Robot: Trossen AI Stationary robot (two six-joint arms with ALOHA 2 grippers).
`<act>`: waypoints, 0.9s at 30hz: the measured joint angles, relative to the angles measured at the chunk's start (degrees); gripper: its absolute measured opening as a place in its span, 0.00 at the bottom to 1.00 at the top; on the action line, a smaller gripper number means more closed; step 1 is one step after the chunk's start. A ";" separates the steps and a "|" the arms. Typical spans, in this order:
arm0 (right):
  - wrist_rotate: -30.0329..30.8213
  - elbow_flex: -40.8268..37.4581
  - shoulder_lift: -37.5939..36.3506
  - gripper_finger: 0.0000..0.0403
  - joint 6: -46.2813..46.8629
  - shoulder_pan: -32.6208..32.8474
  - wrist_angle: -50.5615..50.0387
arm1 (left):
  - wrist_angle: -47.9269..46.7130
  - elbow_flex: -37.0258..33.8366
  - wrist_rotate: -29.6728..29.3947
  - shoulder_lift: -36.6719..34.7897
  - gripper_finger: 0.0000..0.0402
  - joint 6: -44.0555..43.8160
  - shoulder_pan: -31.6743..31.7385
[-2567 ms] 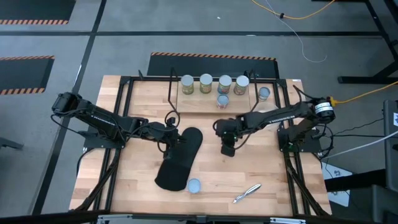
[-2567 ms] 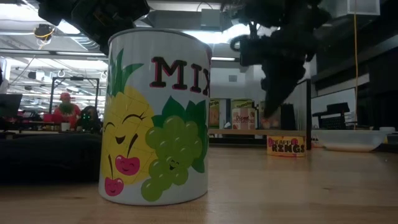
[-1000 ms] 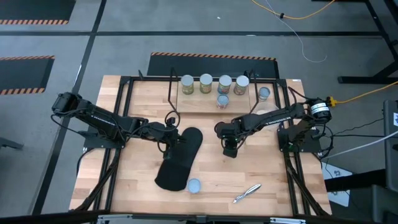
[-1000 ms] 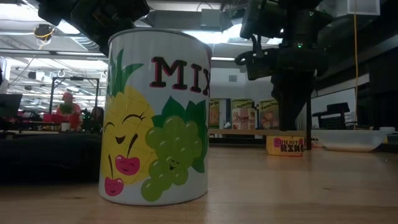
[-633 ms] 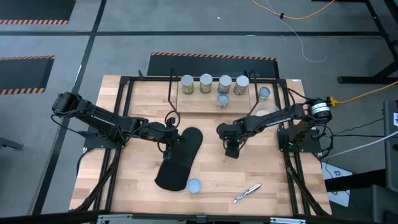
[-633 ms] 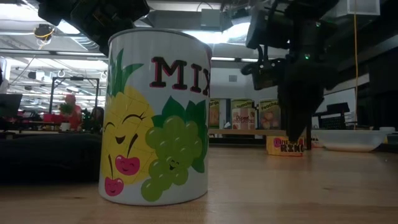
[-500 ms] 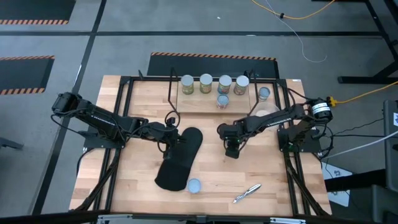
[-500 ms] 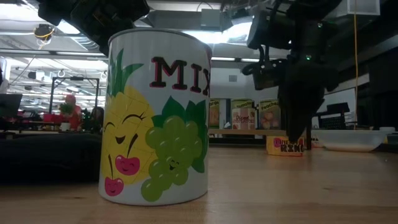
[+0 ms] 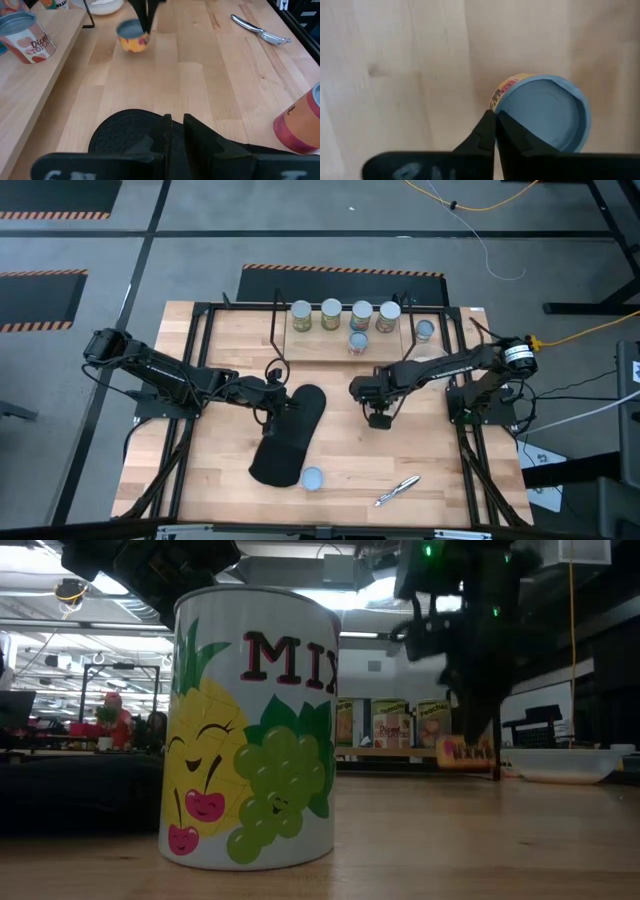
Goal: Pick and place cans onto a shelf
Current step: Put the canned pineapple on the shelf
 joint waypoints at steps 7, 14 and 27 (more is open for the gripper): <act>7.69 7.40 -2.40 0.02 -5.80 -1.37 -11.86 | -0.02 0.00 -0.01 0.00 0.10 0.00 0.01; 9.29 9.36 -5.09 0.02 -13.06 -9.35 -14.03 | -0.13 0.00 -0.02 0.00 0.10 -0.02 0.00; 4.97 9.31 -4.56 0.03 -22.95 -23.81 -8.25 | -0.20 0.00 -0.01 0.00 0.10 -0.02 0.00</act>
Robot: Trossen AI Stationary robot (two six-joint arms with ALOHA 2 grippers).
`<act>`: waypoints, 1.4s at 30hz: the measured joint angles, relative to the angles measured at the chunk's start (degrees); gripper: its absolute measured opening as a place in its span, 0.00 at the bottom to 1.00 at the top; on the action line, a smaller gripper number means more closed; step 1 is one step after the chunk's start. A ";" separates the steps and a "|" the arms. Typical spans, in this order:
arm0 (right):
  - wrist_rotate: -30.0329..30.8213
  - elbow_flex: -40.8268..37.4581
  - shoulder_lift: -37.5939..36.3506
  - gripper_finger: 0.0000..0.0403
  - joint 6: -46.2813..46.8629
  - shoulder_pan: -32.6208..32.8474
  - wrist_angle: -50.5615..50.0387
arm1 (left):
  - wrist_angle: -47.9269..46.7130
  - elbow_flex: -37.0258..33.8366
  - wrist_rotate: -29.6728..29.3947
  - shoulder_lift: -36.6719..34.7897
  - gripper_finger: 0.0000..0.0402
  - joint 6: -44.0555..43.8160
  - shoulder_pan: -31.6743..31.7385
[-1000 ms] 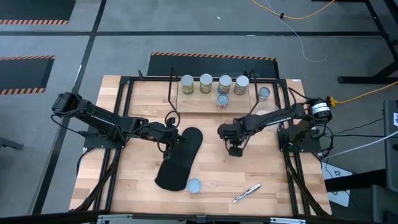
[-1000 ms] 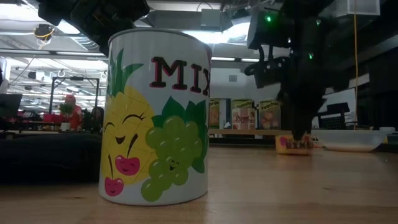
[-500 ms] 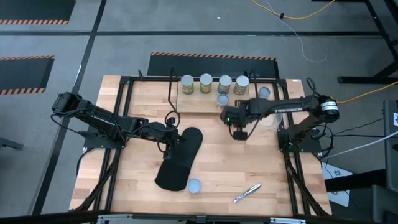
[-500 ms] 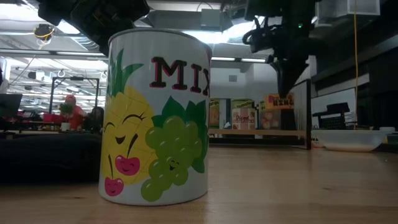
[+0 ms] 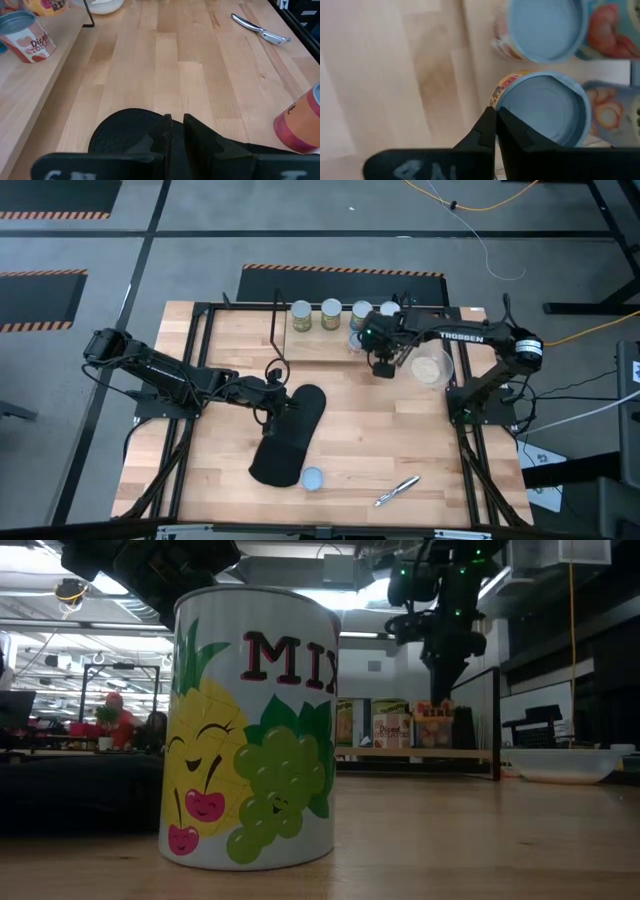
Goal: Pick and place cans onto a shelf
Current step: Put the canned pineapple on the shelf
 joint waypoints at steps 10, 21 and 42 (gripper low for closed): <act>-0.24 -0.02 0.00 0.03 -1.88 -3.86 -0.20 | -0.02 0.00 0.01 0.00 0.10 0.01 0.00; -2.57 -1.39 0.61 0.03 -2.41 -5.94 2.17 | 0.00 0.00 0.01 0.00 0.10 0.01 0.00; -2.63 -8.55 0.68 0.05 -3.25 -6.49 7.89 | 0.00 0.02 0.01 0.00 0.10 0.11 0.00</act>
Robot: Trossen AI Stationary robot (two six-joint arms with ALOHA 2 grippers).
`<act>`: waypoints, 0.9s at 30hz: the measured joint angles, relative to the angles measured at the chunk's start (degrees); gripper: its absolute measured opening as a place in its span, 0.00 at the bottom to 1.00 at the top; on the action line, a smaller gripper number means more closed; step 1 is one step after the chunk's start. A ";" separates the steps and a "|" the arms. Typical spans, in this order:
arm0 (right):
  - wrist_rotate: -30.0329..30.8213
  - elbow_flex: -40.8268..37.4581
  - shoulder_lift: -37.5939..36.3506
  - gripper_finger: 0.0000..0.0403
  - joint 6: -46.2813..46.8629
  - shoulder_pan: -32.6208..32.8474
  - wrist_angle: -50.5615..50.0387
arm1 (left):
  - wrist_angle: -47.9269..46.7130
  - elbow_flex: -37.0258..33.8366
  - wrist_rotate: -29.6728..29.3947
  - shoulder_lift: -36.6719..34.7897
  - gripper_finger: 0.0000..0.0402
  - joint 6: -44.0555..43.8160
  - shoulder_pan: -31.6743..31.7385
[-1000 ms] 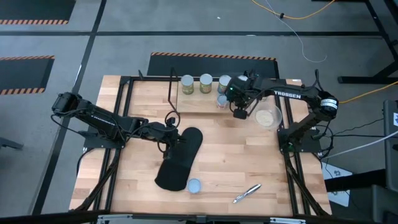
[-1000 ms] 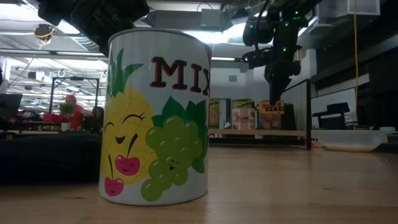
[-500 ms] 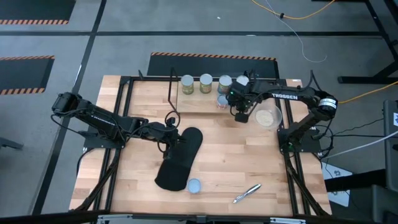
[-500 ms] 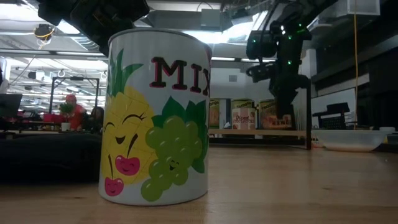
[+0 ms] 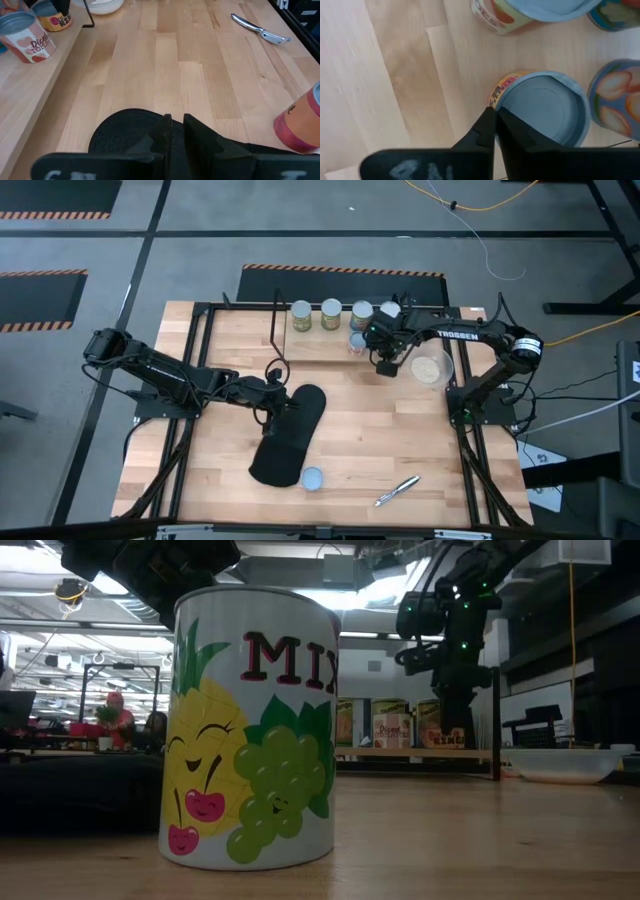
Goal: Pick and place cans onto a shelf
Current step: Put the canned pineapple on the shelf, then put the small canned oranges on the shelf
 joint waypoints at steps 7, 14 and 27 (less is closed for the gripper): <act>0.03 0.00 0.00 0.07 0.02 -0.09 0.23 | 0.00 0.00 0.00 0.00 0.10 -0.02 0.00; 0.03 0.00 0.00 0.11 0.02 -0.09 0.35 | 0.00 0.00 0.00 0.00 0.10 -0.04 0.00; 0.01 0.00 0.02 0.19 0.28 -0.07 0.44 | 0.00 0.00 0.00 0.00 0.10 -0.04 0.00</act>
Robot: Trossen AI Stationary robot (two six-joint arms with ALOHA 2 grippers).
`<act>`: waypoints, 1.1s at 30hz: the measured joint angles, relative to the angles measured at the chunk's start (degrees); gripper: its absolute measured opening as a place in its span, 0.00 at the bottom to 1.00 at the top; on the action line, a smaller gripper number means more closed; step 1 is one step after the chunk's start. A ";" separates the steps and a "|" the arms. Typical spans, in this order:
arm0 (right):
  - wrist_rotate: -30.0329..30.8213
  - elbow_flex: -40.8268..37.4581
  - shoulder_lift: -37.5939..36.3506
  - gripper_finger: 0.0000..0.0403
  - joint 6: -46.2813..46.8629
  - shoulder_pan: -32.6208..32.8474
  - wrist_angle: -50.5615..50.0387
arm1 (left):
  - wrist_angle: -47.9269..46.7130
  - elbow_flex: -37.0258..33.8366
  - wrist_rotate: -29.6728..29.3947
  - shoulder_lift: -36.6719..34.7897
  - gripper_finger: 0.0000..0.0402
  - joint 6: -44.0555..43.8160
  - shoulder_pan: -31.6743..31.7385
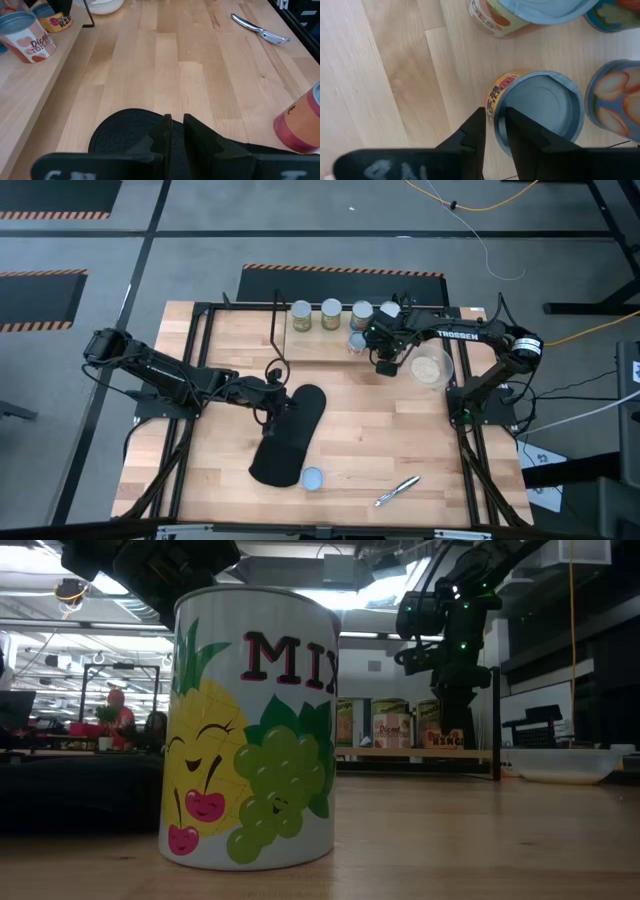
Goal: Pick and place cans onto a shelf
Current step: Put the small canned oranges on the shelf
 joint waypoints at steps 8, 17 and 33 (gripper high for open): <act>-0.15 2.65 -4.18 0.19 0.01 1.47 -1.20 | 0.00 0.00 0.00 0.00 0.10 -0.06 0.00; -0.68 9.50 -12.95 0.19 0.23 3.82 -7.51 | 0.00 0.00 0.00 0.00 0.10 -0.04 0.02; 21.06 11.45 -32.07 0.19 5.85 -4.21 -11.90 | 0.00 0.00 -0.02 0.00 0.10 -0.04 0.02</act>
